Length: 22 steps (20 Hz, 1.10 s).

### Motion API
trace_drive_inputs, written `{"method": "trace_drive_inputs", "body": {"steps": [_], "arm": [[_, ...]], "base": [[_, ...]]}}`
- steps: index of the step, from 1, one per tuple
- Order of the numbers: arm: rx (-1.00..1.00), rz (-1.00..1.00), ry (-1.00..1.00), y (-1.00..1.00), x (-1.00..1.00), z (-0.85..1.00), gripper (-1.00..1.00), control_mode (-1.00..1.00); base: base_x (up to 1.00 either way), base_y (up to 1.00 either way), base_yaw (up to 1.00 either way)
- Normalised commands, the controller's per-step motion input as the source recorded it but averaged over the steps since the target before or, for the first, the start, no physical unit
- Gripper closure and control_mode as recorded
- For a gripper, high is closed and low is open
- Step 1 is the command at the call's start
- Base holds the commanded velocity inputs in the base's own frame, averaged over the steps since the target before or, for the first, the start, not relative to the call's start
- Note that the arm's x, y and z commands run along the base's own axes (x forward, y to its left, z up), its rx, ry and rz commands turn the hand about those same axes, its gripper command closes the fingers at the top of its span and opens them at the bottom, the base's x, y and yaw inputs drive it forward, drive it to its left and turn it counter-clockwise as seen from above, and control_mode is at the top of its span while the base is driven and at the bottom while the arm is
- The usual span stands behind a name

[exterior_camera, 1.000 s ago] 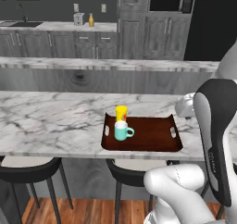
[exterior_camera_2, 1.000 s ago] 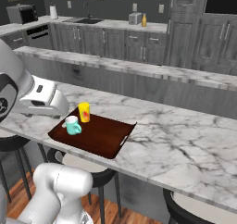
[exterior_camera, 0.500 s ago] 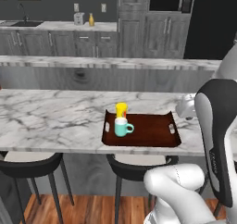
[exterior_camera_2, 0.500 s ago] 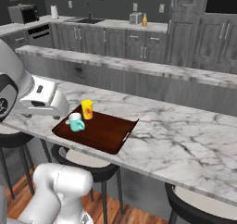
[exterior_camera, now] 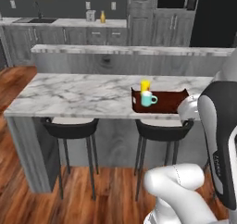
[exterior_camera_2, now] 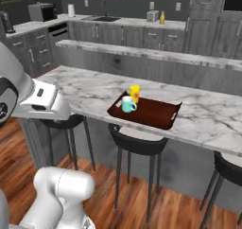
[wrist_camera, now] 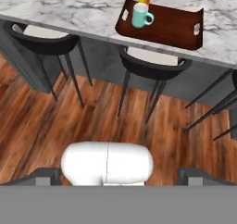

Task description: There is a tray on the dining counter. Grab the cup, mug, and pitcher and place them on the tray. The pitcher may be placed next to the tray if it cannot fit the tray.

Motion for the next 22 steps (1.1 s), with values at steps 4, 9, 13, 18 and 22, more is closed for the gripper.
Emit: {"method": "trace_drive_inputs", "body": {"steps": [4,9,13,18,22], "arm": [[0.0,0.0,0.0,0.0,0.0,0.0,-1.0,1.0],[0.0,0.0,0.0,0.0,0.0,0.0,-1.0,1.0],[0.0,0.0,0.0,0.0,0.0,0.0,-1.0,1.0],[0.0,0.0,0.0,0.0,0.0,0.0,-1.0,1.0],[0.0,0.0,0.0,0.0,0.0,0.0,-1.0,1.0]], "base": [[-0.16,1.0,-0.01],[0.08,1.0,-0.06],[0.37,1.0,-0.12],[0.69,1.0,-0.15],[0.71,1.0,-0.15]]}}
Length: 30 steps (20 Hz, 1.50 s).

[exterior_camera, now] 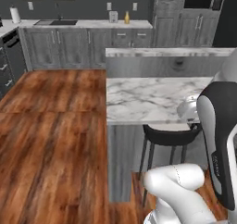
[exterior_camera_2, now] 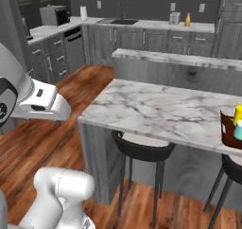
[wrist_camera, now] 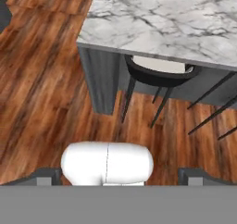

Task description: There is a tray on the dining counter. Grab the cup, mug, and pitcher and place them on the tray. The pitcher may be placed next to the tray if it cannot fit the tray.

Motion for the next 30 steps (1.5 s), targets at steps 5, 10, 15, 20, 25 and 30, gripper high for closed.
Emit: {"method": "trace_drive_inputs", "body": {"steps": [5,10,15,20,25,30], "arm": [[0.0,0.0,0.0,0.0,0.0,0.0,-1.0,1.0],[0.0,0.0,0.0,0.0,0.0,0.0,-1.0,1.0],[0.0,0.0,0.0,0.0,0.0,0.0,-1.0,1.0],[0.0,0.0,0.0,0.0,0.0,0.0,-1.0,1.0],[0.0,0.0,0.0,0.0,0.0,0.0,-1.0,1.0],[0.0,0.0,0.0,0.0,0.0,0.0,-1.0,1.0]], "base": [[0.67,1.0,-0.15],[0.59,1.0,-0.13],[0.58,1.0,-0.13],[0.65,1.0,-0.12],[0.85,1.0,-0.11],[1.0,0.52,-0.1]]}}
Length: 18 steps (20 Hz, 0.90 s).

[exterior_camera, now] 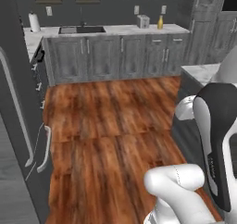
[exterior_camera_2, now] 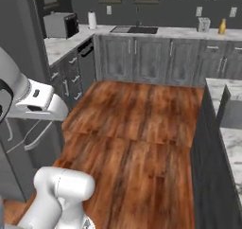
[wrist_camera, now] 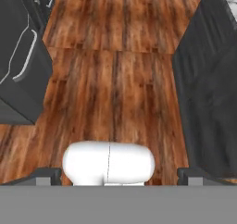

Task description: There is a tray on the dining counter. Grab the cup, mug, and pitcher and place them on the tray. The pitcher may be placed next to the tray if it cannot fit the tray.

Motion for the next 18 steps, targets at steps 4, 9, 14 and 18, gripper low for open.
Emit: {"method": "trace_drive_inputs", "body": {"steps": [4,9,14,18], "arm": [[0.0,0.0,0.0,0.0,0.0,0.0,-1.0,1.0],[0.0,0.0,0.0,0.0,0.0,0.0,-1.0,1.0],[0.0,0.0,0.0,0.0,0.0,0.0,-1.0,1.0],[0.0,0.0,0.0,0.0,0.0,0.0,-1.0,1.0]], "base": [[1.0,0.08,-0.06],[1.0,0.0,-0.01],[1.0,0.0,0.0],[1.0,0.0,0.0]]}}
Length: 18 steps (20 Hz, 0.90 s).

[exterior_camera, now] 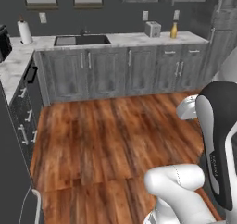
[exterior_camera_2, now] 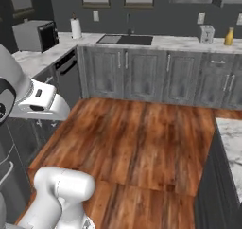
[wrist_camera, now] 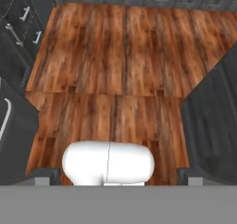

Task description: There is a tray on the dining counter. Grab the cup, mug, and pitcher and place them on the tray. The pitcher may be placed next to the tray if it cannot fit the tray.

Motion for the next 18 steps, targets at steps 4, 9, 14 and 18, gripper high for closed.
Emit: {"method": "trace_drive_inputs", "body": {"steps": [4,9,14,18], "arm": [[0.0,0.0,0.0,0.0,0.0,0.0,-1.0,1.0],[0.0,0.0,0.0,0.0,0.0,0.0,-1.0,1.0],[0.0,0.0,0.0,0.0,0.0,0.0,-1.0,1.0],[0.0,0.0,0.0,0.0,0.0,0.0,-1.0,1.0]], "base": [[1.0,0.0,0.0],[1.0,0.05,0.0],[1.0,0.08,0.0],[1.0,0.09,0.0]]}}
